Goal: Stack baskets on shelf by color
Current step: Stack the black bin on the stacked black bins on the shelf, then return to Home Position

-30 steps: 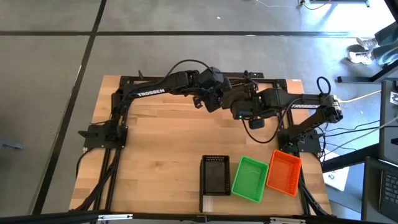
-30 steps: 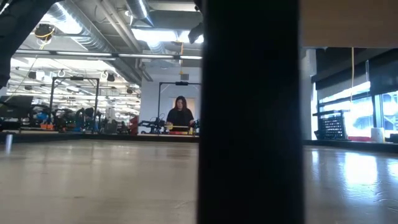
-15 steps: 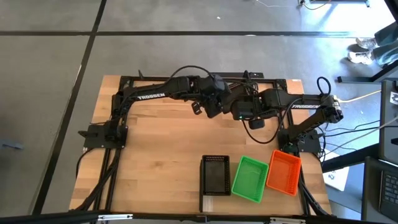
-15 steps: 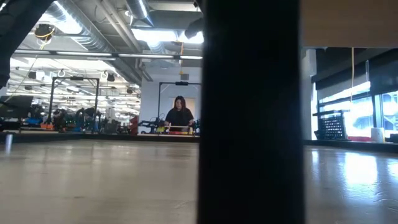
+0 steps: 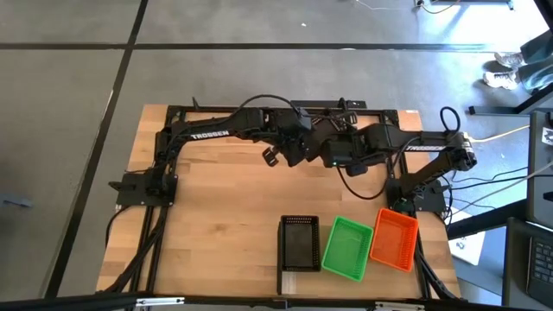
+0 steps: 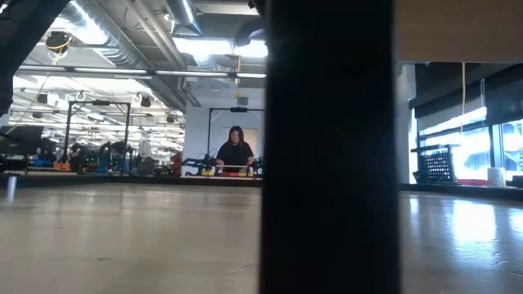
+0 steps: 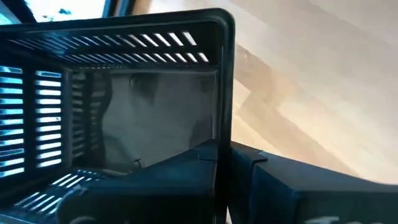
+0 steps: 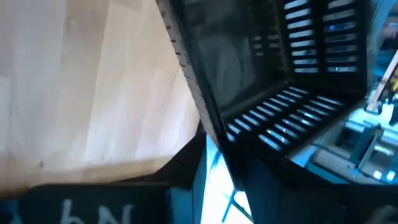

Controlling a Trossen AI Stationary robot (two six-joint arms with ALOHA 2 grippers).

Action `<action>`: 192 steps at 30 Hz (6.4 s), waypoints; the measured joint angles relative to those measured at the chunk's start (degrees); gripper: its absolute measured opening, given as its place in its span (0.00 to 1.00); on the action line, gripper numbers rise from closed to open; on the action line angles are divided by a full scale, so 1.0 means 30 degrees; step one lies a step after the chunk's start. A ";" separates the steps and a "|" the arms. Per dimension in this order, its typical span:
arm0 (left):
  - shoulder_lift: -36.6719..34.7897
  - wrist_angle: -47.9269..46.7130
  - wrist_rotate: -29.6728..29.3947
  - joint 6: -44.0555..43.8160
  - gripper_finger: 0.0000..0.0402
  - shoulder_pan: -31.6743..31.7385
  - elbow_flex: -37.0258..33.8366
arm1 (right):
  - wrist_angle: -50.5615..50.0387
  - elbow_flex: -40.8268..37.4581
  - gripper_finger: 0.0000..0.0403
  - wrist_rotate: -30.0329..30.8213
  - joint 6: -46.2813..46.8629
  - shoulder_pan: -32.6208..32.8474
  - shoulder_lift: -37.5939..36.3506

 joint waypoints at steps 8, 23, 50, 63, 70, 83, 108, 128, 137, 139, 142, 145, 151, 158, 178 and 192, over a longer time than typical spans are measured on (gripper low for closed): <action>-0.0007 -0.0878 -0.0057 -0.2038 0.00 0.0158 0.0000 | -0.0243 0.2603 0.22 -0.0647 -0.0025 0.1535 0.0005; -0.0029 -0.0866 0.2079 -0.4130 0.00 0.0969 0.0000 | 0.0148 0.8435 0.22 -1.1874 0.5076 0.3470 -0.0010; -0.2825 -0.2263 0.1460 -1.0797 0.00 -0.0490 -0.0007 | 0.1901 1.0153 0.22 -1.7632 0.4105 0.3640 -0.1314; -0.4007 -0.2608 -0.0298 -2.3088 0.00 -0.5378 -0.0007 | 0.0282 1.0146 0.22 -0.7877 0.4266 0.3560 -0.4003; -0.4007 0.0906 -0.0283 -2.7627 0.00 -0.9074 -0.0007 | -0.0566 1.0138 0.22 -0.5879 0.4056 0.3560 -0.4663; -0.3074 0.3877 -0.0669 -3.1026 0.00 -1.3167 -0.0009 | -0.0511 1.0080 0.22 -0.5274 0.6479 0.3560 -0.4993; -0.1639 0.2342 -0.0143 -3.2355 0.00 -1.2643 -0.0007 | -0.0522 0.9658 0.22 -0.4546 0.6924 0.3560 -0.4993; -0.1639 0.2379 -0.0502 -3.4901 0.12 -1.2112 -0.0007 | -0.0522 0.9658 0.22 -0.4553 0.6443 0.3560 -0.4993; -0.1647 0.2988 -0.0079 -3.5059 0.21 -1.2123 -0.0007 | -0.0529 0.9658 0.22 -0.4557 0.6436 0.3560 -0.4993; -0.1647 0.3089 -0.0079 -3.5059 0.21 -1.2123 -0.0007 | -0.0529 0.9658 0.22 -0.4560 0.6430 0.3560 -0.4993; -0.1647 0.3081 -0.0078 -3.5053 0.21 -1.2131 -0.0007 | -0.0522 0.9658 0.22 -0.4571 0.6427 0.3561 -0.4993; -0.1647 0.3081 -0.0064 -3.4889 0.21 -1.2131 -0.0007 | -0.0529 0.9658 0.22 -0.5230 0.6418 0.3560 -0.5040; -0.1648 0.2810 0.0381 -3.2751 0.19 -1.1985 -0.0007 | -0.0529 0.9658 0.21 -0.5891 0.6516 0.3567 -0.4964; -0.2671 0.0107 0.0133 -3.1957 0.02 -1.1381 -0.0009 | -0.0529 0.9665 0.02 -0.6336 0.7054 0.3567 -0.5492; -0.7990 -0.6546 -0.5102 -2.8141 0.00 -1.1591 -0.0315 | 0.0022 0.8232 0.00 -1.0761 0.9360 0.4965 -0.8906; -1.8074 0.1018 -0.4148 -2.9392 0.00 -1.1578 -1.3096 | 0.8462 -0.1484 0.00 -1.2711 0.9894 0.4959 -1.4987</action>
